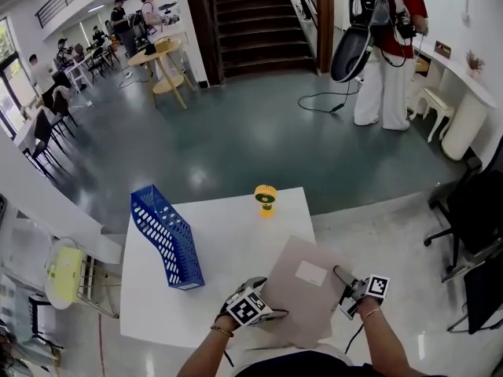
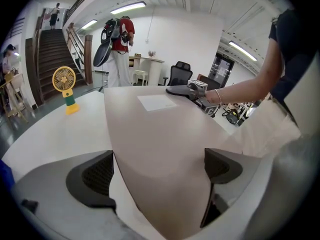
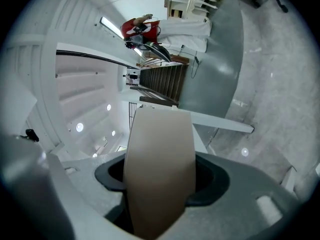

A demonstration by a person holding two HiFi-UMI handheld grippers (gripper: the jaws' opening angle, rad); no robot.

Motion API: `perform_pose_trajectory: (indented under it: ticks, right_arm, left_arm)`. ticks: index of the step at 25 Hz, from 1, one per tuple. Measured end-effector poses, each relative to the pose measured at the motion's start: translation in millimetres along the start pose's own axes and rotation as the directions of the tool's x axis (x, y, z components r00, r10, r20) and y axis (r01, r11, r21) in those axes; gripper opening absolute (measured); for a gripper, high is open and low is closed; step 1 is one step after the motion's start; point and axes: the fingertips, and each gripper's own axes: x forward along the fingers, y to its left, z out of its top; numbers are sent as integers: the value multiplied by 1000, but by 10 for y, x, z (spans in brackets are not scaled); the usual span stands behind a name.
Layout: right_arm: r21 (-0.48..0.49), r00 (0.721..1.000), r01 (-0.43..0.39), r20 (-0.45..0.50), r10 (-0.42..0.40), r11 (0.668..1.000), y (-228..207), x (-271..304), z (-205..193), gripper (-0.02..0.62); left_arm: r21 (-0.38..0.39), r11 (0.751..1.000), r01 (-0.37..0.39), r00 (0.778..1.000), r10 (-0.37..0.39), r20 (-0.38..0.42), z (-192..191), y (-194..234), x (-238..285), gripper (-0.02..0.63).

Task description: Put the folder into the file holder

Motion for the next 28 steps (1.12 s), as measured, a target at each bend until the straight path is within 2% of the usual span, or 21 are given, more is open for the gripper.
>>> perform_pose_trajectory:
  ticks: [5,8,11,14,21,28]
  right_arm:
    - [-44,1000,-29,3,29,999,147,9,-23,278]
    - [-126,998,-64,8,66,990,364,65,-43,273]
    - [-232,991,-137,-24,135,963,744,166,-118,270]
    - [-311,982,-190,-58,181,931,1097,273,-243,268]
    - [-493,972,-235,-113,206,838,1837,556,-629,267]
    - [-666,970,-242,-148,193,706,2542,872,-1204,265]
  left_arm:
    - [-20,999,-43,998,43,46,-30,-9,-97,558]
    - [-4,996,-89,993,89,71,-98,49,-170,558]
    - [22,991,-131,988,128,91,-143,53,-301,558]
    - [26,984,-177,977,172,122,-184,49,-484,558]
    - [-3,971,-240,955,237,176,-395,170,-928,558]
    - [0,959,-285,938,279,203,-704,343,-1458,558]
